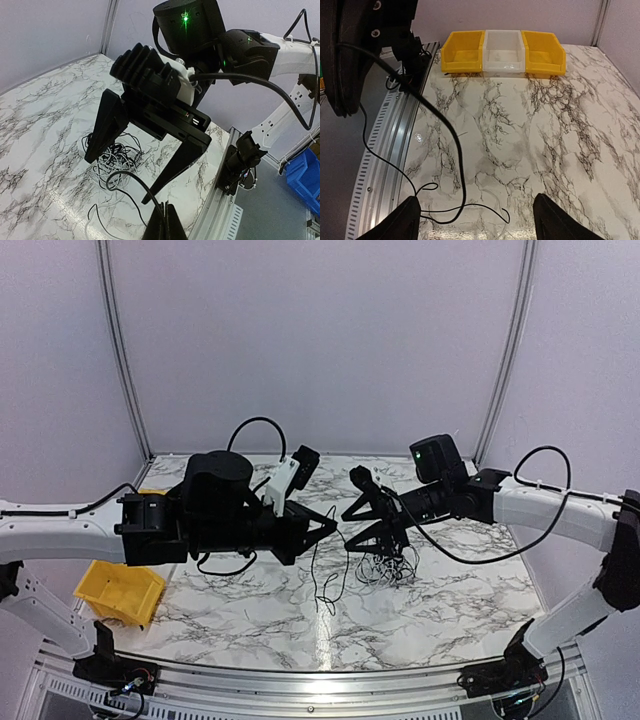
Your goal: Untangle the cables
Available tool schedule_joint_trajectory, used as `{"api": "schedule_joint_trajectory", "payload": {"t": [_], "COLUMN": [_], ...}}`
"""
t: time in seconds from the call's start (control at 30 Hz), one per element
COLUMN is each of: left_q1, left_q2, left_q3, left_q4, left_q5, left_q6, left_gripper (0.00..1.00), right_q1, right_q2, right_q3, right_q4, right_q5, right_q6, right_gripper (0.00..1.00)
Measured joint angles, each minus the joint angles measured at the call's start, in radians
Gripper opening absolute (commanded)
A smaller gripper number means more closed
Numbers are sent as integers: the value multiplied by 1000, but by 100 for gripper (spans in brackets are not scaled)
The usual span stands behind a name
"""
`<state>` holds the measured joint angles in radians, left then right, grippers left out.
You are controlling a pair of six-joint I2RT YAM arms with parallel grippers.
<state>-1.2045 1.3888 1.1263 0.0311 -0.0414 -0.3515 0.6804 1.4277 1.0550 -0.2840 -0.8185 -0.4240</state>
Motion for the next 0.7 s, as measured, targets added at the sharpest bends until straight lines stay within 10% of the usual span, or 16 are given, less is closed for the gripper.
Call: {"api": "schedule_joint_trajectory", "payload": {"t": [0.27,0.47,0.7], "left_q1": [-1,-6,-11], "left_q2": [0,0,-31], "left_q3": [0,0,-73], "left_q4": [14,26,66], "left_q5": [7,7,-40], "left_q6": [0,0,-6], "left_gripper": [0,1,54], "right_q1": [8,14,4], "right_q2": [43,134,136], "right_q3": [0,11,63], "right_q4": [47,48,20], "right_q5": [-56,-58,-8], "right_q6": [58,90,94], "right_gripper": [65,0,0]}}
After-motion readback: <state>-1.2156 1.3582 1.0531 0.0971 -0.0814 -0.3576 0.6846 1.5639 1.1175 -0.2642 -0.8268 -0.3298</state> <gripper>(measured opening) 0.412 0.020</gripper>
